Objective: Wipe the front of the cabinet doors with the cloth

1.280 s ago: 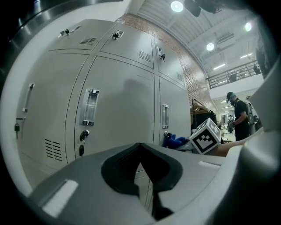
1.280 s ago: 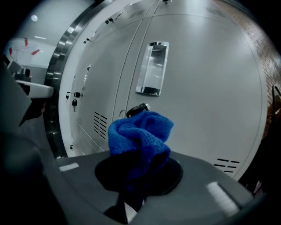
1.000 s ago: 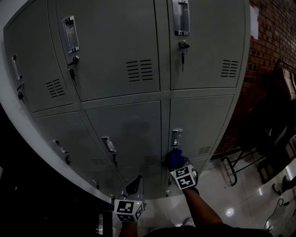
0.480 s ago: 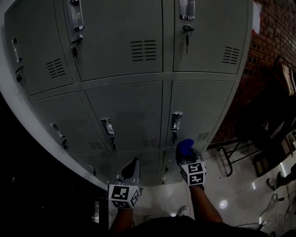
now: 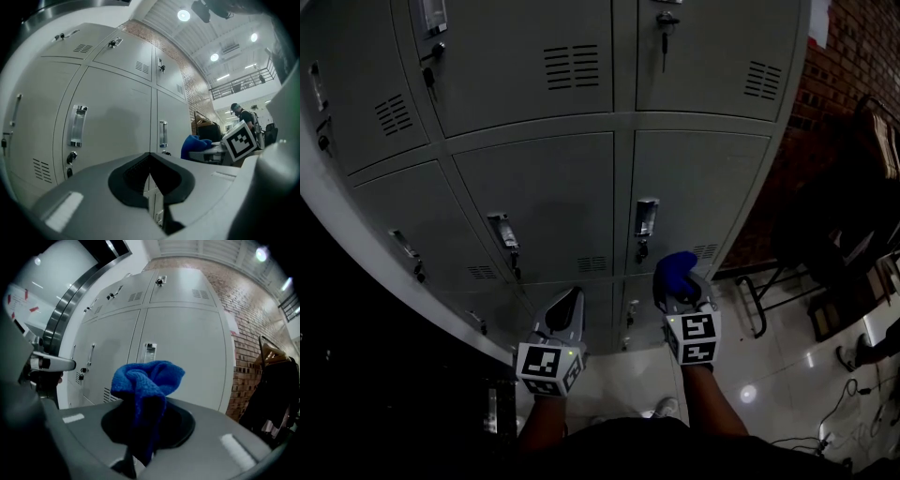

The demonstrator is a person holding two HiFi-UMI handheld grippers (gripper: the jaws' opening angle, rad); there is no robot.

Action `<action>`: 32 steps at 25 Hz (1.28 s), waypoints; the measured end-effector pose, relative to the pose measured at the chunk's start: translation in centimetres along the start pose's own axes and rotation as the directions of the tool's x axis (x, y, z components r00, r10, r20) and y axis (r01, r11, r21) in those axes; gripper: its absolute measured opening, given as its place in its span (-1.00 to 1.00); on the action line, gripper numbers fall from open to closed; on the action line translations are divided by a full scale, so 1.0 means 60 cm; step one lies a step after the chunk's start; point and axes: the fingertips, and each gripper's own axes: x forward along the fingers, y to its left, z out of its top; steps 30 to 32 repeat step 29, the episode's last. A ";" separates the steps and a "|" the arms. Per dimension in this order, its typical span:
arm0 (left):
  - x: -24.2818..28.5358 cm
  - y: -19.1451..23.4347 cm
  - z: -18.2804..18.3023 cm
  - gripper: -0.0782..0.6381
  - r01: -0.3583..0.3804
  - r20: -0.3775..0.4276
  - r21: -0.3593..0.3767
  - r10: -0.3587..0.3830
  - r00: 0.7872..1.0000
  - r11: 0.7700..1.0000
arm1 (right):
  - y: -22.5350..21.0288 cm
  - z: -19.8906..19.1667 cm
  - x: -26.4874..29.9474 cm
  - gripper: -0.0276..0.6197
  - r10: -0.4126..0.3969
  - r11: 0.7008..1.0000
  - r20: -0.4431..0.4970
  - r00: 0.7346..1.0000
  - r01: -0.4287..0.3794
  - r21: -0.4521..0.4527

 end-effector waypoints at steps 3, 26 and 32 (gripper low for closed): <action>0.012 -0.005 0.006 -0.74 -0.006 0.001 -0.005 0.006 1.000 1.000 | -0.008 0.039 -0.009 -0.73 0.011 1.000 0.050 0.999 -0.011 -0.006; 0.058 -0.033 0.018 -0.74 -0.014 0.004 -0.005 0.014 1.000 1.000 | -0.046 0.046 -0.011 -0.73 0.027 0.998 0.055 0.998 -0.024 -0.054; 0.067 -0.042 0.021 -0.74 0.005 0.008 0.004 -0.005 1.000 1.000 | -0.051 0.049 -0.007 -0.73 0.020 0.997 0.059 0.998 -0.016 -0.070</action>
